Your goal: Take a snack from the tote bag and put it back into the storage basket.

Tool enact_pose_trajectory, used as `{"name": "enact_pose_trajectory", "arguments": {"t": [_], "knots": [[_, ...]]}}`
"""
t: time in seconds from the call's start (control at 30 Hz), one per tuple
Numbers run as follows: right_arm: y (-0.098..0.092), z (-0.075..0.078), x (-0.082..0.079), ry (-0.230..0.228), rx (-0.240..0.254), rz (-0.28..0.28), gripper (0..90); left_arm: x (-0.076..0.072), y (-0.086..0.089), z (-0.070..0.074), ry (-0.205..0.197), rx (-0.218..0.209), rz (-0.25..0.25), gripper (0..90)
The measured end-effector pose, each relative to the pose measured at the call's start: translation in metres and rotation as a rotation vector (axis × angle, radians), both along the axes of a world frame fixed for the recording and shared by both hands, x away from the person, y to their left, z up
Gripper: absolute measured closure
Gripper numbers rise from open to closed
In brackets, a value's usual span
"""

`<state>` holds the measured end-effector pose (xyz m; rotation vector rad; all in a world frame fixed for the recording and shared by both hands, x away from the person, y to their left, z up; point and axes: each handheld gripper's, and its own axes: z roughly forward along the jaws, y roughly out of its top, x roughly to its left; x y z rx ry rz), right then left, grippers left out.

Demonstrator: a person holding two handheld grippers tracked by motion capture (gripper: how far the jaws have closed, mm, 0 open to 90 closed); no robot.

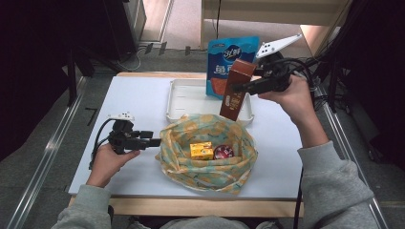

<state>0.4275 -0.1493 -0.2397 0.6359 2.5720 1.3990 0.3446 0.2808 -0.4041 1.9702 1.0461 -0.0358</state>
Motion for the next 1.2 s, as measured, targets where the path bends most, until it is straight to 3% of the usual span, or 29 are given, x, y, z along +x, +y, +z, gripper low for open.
{"name": "enact_pose_trajectory", "arguments": {"t": [0.33, 0.63, 1.2], "knots": [[-0.013, -0.008, 0.022, -0.005, -0.026, -0.067, 45.0, 0.000, 0.000, 0.000, -0.002, 0.005, -0.003, 37.5], [-0.011, -0.032, 0.042, -0.004, -0.058, -0.091, 44.9, -0.001, 0.001, 0.000, 0.004, 0.005, 0.002, 37.5], [-0.017, -0.075, 0.067, 0.013, -0.050, -0.149, 44.8, 0.000, 0.000, 0.000, 0.002, 0.005, -0.005, 37.5]]}}
